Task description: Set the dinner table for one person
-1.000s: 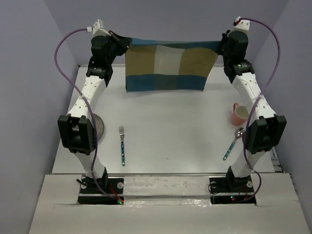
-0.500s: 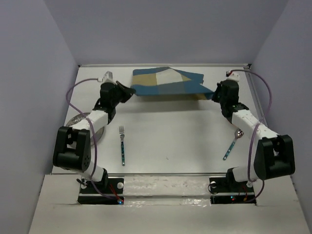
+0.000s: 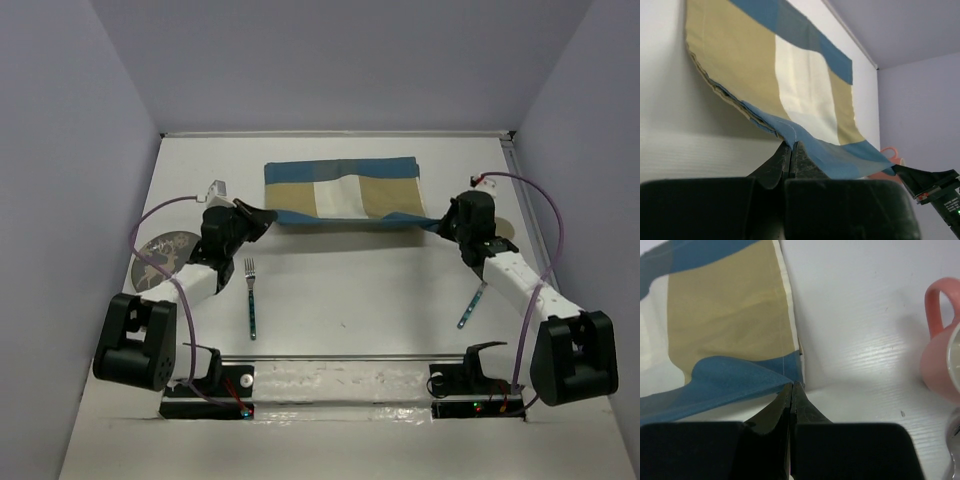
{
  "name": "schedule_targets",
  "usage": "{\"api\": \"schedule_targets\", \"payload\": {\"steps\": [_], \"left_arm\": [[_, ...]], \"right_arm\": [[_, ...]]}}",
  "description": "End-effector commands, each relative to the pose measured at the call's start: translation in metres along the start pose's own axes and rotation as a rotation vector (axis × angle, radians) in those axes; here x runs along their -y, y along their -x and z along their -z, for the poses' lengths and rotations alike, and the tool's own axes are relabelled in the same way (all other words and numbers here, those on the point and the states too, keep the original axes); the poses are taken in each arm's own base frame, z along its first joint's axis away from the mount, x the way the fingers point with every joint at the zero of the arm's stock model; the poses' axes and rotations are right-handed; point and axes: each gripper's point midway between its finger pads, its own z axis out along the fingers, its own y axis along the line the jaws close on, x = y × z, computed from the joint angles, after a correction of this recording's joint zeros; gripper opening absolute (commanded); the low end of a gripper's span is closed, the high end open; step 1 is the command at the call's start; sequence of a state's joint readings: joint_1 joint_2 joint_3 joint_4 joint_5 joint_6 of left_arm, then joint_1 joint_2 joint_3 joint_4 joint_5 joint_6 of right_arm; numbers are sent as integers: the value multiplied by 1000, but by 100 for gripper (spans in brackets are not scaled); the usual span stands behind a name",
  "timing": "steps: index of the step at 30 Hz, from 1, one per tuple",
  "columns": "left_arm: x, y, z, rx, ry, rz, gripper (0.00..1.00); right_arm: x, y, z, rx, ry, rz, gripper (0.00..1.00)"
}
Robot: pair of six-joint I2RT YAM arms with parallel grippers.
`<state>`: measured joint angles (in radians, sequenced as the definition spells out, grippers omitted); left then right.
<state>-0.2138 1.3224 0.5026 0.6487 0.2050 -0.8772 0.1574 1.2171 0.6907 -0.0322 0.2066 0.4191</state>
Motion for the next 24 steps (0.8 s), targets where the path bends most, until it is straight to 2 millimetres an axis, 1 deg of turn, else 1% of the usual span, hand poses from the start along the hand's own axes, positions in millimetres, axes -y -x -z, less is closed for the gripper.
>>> {"api": "schedule_targets", "payload": {"steps": [1, 2, 3, 4, 5, 7, 8, 9, 10, 11, 13, 14, 15, 16, 18, 19, 20, 21, 22, 23, 24], "left_arm": [[76, 69, 10, 205, -170, -28, 0], [88, 77, 17, 227, -189, -44, 0], [94, 78, 19, 224, -187, -54, 0], [99, 82, 21, 234, -194, -62, 0], [110, 88, 24, 244, -215, -67, 0], [128, 100, 34, 272, -250, -80, 0], [139, 106, 42, 290, -275, -90, 0], [148, 112, 48, 305, -291, -97, 0], [156, 118, 54, 320, -304, -104, 0], [176, 131, 69, 360, -342, -121, 0], [190, 140, 83, 390, -363, -140, 0], [204, 152, 97, 433, -386, -149, 0], [207, 156, 101, 445, -382, -160, 0], [214, 163, 106, 469, -388, -164, 0], [214, 166, 105, 476, -377, -165, 0], [215, 167, 103, 478, -374, -162, 0], [213, 166, 100, 471, -369, -159, 0], [209, 164, 91, 455, -355, -156, 0], [207, 164, 86, 449, -346, -156, 0], [202, 163, 74, 438, -326, -152, 0], [201, 164, 69, 432, -321, -151, 0]], "right_arm": [[-7, 84, 25, 195, -24, -18, 0], [-8, 96, 32, 223, -27, -3, 0], [-11, 107, 41, 252, -14, 1, 0], [-13, 113, 46, 267, -6, 8, 0], [-16, 122, 51, 287, 3, 11, 0], [-15, 130, 61, 301, -2, 26, 0], [-18, 143, 71, 331, 3, 33, 0], [-19, 151, 80, 352, 10, 35, 0], [-22, 162, 91, 385, 22, 34, 0], [-26, 181, 115, 445, 46, 28, 0], [-30, 200, 139, 505, 71, 19, 0], [-31, 210, 154, 542, 85, 16, 0], [-37, 225, 168, 580, 108, 7, 0], [-40, 229, 171, 580, 120, 12, 0], [-50, 236, 165, 565, 140, 20, 0], [-54, 245, 165, 575, 143, 21, 0], [-55, 247, 158, 564, 133, 27, 0], [-54, 245, 141, 538, 102, 30, 0], [-55, 250, 134, 548, 92, 33, 0], [-56, 255, 129, 552, 77, 49, 0], [-58, 258, 122, 545, 71, 57, 0]]}}
